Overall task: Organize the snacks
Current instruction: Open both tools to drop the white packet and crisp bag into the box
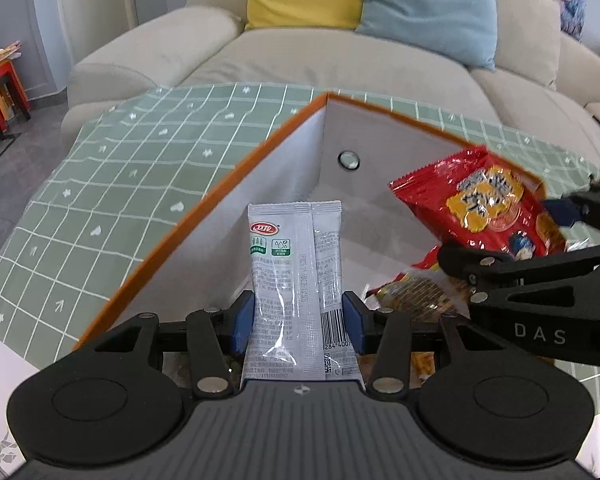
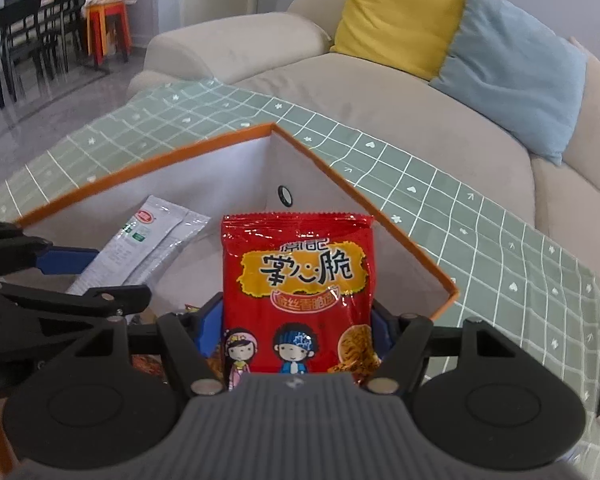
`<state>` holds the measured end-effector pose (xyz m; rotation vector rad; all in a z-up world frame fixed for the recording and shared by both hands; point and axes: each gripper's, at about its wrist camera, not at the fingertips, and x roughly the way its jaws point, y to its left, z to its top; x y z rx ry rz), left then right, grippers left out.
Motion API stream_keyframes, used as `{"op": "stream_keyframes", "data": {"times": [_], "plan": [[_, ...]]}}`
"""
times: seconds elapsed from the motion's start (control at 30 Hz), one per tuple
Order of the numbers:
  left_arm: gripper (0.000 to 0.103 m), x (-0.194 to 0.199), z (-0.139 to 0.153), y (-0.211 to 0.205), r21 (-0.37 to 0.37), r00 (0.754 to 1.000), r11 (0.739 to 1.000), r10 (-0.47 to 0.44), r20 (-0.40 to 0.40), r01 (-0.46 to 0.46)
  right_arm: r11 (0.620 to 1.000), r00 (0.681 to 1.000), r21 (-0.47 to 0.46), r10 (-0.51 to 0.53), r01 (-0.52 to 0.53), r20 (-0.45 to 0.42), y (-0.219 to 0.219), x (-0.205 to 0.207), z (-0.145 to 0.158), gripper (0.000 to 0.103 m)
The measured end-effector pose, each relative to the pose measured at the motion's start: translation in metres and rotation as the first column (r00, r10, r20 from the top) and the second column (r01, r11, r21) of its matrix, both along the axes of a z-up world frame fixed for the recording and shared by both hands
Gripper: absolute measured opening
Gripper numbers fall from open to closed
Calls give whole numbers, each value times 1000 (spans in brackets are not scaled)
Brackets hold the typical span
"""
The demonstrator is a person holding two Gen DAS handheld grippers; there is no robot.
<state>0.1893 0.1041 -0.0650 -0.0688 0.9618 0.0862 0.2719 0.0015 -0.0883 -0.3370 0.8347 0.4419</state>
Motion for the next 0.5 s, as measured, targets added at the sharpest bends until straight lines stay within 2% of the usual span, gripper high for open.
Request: {"op": "stream_keyframes", "data": {"times": [0.13,0.3,0.4,0.5], "plan": [[53,3,-7,1,0,999,1000,1,-34,-1,999,999,-41,28,-27,17,7,1,-6,68],[53,4,-8,1,15,998,1000,-1,-70,2,999,999,18,31,-31,-11,6,9,-3,68],[53,7,-9,1,20,996,1000,-2,-89,3,998,998,-20,61,-61,-8,11,13,-6,68],[53,9,-11,-1,37,994,999,-7,-111,11,997,997,-47,57,-60,-58,14,20,-15,68]]}}
